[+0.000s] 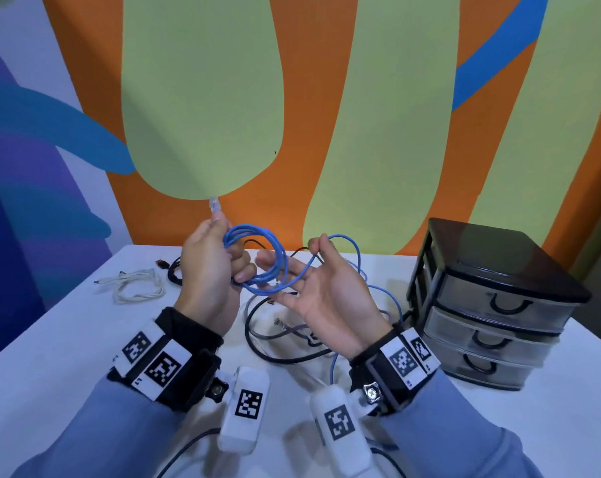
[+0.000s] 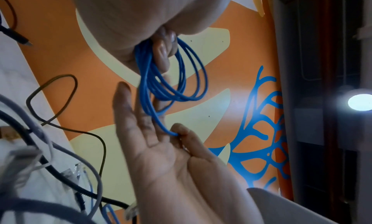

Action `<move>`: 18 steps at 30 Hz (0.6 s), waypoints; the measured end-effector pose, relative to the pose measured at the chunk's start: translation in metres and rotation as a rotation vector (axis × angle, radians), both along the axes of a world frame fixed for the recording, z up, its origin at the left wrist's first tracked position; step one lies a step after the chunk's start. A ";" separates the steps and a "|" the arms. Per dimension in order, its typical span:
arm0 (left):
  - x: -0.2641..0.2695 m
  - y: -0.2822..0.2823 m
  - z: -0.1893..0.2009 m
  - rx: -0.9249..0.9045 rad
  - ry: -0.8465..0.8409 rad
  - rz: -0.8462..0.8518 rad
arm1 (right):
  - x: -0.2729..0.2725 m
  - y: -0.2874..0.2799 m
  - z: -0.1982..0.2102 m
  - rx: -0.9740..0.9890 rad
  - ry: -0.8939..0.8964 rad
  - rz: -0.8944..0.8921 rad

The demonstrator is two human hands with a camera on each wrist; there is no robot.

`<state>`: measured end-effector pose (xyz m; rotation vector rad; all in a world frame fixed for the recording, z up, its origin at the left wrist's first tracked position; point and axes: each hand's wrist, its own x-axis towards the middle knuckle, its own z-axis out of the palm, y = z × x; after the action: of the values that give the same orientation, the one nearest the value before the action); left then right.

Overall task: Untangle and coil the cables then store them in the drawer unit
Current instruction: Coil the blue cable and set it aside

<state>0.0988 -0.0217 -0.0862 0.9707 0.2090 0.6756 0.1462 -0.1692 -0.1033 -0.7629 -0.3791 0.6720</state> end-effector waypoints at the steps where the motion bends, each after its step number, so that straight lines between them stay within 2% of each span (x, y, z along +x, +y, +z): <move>1: 0.000 -0.003 -0.001 0.017 0.011 -0.020 | -0.001 0.001 0.000 0.018 0.006 -0.013; 6: -0.001 -0.014 -0.002 0.096 0.117 -0.129 | -0.003 0.005 -0.002 0.032 -0.004 -0.121; 10: -0.003 -0.017 -0.001 0.141 0.170 -0.099 | -0.007 0.001 0.006 -0.061 -0.125 -0.173; 14: -0.003 -0.015 -0.002 0.223 0.175 -0.049 | -0.012 0.000 0.006 -0.116 -0.202 -0.105; 18: -0.003 -0.011 0.000 0.187 0.226 -0.112 | -0.008 0.002 0.003 -0.002 -0.124 -0.030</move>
<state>0.0960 -0.0331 -0.0859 1.2307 0.2912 0.4881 0.1380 -0.1674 -0.1000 -0.8130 -0.4795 0.5985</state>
